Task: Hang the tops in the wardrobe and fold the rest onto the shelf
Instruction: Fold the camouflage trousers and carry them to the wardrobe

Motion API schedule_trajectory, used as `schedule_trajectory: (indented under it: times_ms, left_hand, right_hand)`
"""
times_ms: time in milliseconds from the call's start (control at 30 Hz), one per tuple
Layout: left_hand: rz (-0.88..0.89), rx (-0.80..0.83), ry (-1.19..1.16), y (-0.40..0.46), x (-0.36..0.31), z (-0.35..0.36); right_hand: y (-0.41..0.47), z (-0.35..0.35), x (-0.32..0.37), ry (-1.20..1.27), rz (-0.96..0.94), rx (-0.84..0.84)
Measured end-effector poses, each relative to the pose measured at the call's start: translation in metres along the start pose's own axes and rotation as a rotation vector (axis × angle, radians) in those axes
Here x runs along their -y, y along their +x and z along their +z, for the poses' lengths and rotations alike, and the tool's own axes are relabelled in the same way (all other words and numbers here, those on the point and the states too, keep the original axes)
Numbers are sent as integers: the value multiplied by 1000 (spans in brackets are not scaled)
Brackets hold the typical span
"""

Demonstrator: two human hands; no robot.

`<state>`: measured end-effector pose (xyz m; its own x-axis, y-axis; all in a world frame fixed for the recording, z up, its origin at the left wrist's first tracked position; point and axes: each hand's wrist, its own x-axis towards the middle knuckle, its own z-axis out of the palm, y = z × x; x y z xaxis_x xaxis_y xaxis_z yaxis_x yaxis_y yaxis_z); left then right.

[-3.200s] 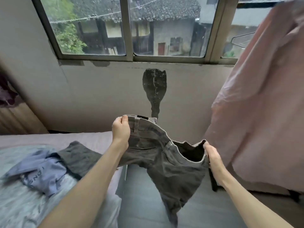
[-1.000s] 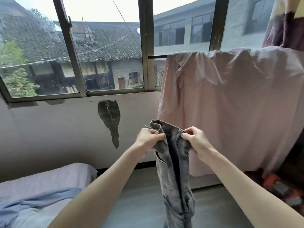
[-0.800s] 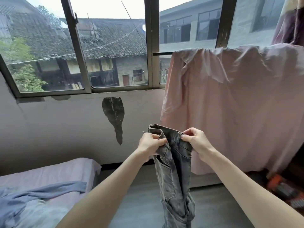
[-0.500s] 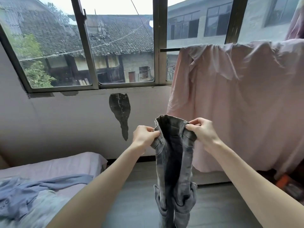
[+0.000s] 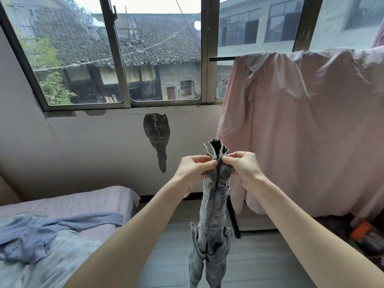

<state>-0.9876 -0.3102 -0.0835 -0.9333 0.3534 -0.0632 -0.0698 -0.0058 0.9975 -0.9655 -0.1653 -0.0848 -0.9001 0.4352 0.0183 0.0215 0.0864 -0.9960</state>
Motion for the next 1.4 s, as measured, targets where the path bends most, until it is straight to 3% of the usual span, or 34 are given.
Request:
schedule_trajectory:
  times_ms: [233, 467, 733, 833, 1067, 1133, 1200, 1300, 1333, 1400]
  left_hand:
    - [62, -80, 31, -4, 28, -1]
    - [-33, -43, -305, -1, 36, -8]
    - [-135, -16, -594, 2, 28, -22]
    - [-128, -30, -621, 5, 23, -26]
    - [-101, 13, -625, 8, 15, -31]
    - [-90, 32, -550, 6, 11, -31]
    - [-12, -28, -304, 6, 7, -31]
    - [310, -307, 361, 12, -1, -48]
    - [412, -336, 601, 15, -4, -56]
    - [457, -198, 1020, 19, -14, -69]
  right_hand:
    - [-3, 13, -14, 272, 187, 112]
    - [-5, 24, -39, 109, 99, 255]
    - [-1, 39, -41, -112, -175, 136]
    - [2, 44, -34, -216, -238, 160]
    - [8, 48, -29, -316, -511, -43]
    - [13, 45, -27, -315, -521, -65]
    - [18, 40, -23, -314, -517, -52]
    - [25, 32, -13, -278, -503, 31]
    - [25, 29, -9, -252, -499, 83]
    - [24, 25, 1, -203, -492, 201]
